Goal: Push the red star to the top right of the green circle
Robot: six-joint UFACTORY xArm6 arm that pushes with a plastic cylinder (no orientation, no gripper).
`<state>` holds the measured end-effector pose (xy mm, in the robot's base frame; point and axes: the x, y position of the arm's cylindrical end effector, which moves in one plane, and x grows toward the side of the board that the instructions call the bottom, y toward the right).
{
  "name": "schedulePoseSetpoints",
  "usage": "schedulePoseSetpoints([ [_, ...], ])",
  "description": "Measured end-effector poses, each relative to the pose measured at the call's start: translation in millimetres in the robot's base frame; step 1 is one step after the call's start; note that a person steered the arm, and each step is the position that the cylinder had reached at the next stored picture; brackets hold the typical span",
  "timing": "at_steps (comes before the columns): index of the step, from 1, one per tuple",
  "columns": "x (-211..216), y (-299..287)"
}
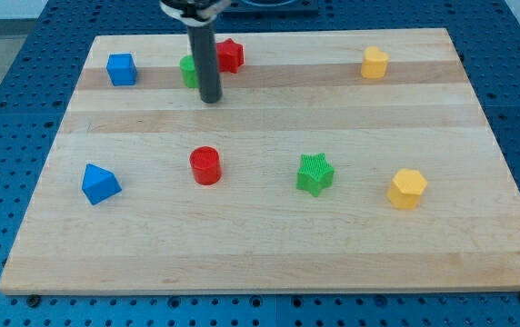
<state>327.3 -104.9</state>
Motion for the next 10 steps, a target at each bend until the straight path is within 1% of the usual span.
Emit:
schedulePoseSetpoints([
  [1, -24, -13],
  [2, -42, -14],
  [5, -39, 1],
  [6, -39, 23],
  [10, -44, 34],
])
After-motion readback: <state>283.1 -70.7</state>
